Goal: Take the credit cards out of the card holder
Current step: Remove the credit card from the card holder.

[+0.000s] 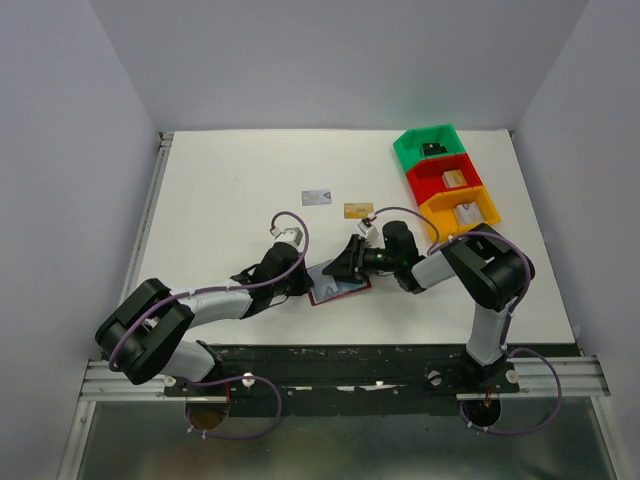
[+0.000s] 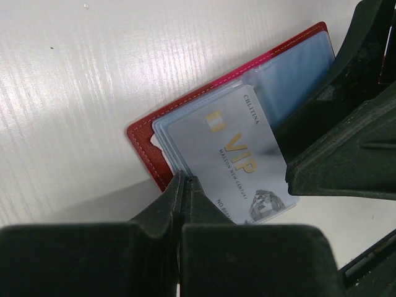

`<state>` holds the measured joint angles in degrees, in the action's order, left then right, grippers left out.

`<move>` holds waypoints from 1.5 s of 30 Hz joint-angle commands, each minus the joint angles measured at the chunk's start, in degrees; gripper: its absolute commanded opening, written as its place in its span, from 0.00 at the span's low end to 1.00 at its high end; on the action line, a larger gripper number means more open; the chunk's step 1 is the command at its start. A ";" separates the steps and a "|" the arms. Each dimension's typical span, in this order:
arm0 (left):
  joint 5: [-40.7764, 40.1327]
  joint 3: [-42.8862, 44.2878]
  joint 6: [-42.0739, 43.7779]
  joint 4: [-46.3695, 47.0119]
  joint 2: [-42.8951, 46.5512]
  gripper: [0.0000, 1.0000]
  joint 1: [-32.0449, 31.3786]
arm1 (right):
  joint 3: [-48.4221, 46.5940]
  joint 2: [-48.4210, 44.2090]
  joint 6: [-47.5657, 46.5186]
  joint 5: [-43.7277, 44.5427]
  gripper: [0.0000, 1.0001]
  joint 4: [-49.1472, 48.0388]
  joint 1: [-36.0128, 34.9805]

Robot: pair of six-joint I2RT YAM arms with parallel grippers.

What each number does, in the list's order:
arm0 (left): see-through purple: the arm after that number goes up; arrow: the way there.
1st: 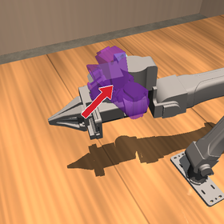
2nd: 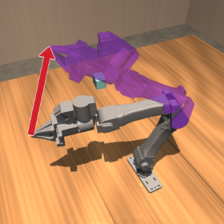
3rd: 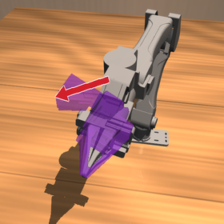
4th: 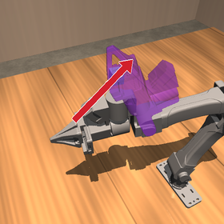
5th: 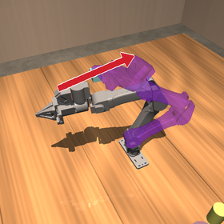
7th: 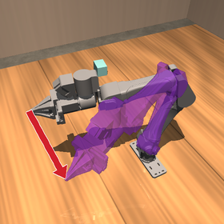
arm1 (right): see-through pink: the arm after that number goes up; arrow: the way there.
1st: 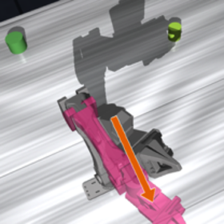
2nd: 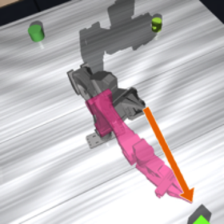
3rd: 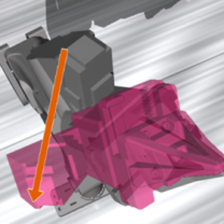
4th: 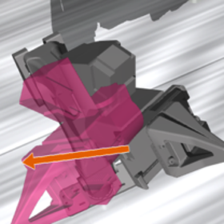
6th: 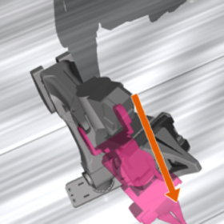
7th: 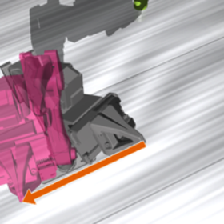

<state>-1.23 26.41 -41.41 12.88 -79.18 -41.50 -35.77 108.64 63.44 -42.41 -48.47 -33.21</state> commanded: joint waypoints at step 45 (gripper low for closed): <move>-2.02 -1.28 -0.87 -2.78 2.89 0.16 -0.69 | -7.65 -2.38 -16.95 0.84 0.31 27.46 -2.38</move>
<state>-1.58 25.76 -42.09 11.62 -77.78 -41.78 -44.53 107.74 47.86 -43.11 -23.27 -35.03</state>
